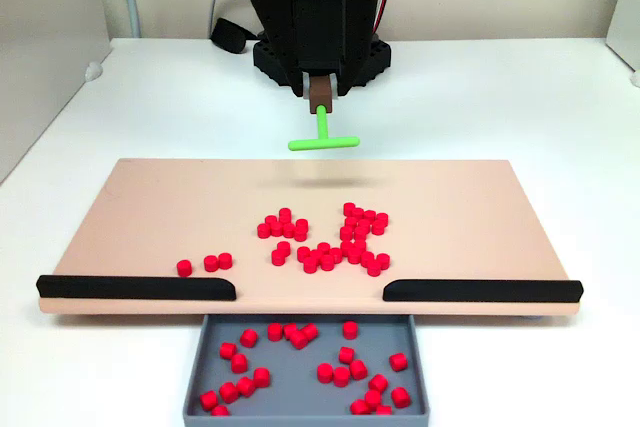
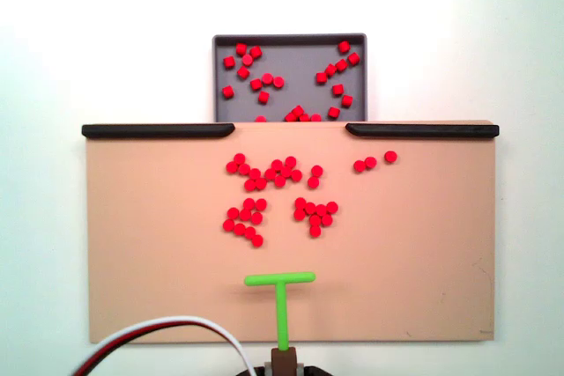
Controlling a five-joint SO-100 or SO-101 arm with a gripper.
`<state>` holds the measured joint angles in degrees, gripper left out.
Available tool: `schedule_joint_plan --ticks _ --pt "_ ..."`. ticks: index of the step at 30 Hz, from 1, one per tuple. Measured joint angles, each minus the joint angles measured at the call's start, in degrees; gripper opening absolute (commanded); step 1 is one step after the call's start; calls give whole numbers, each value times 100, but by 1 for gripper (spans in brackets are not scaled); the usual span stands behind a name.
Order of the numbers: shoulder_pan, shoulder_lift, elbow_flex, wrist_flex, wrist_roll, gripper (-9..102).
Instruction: Push granules from right to the grey container
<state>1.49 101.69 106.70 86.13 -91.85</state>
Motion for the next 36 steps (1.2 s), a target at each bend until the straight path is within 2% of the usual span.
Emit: schedule_joint_plan --ticks 31,36 --pt "0 0 0 0 -26 0" --pt "0 0 0 9 -439 0"
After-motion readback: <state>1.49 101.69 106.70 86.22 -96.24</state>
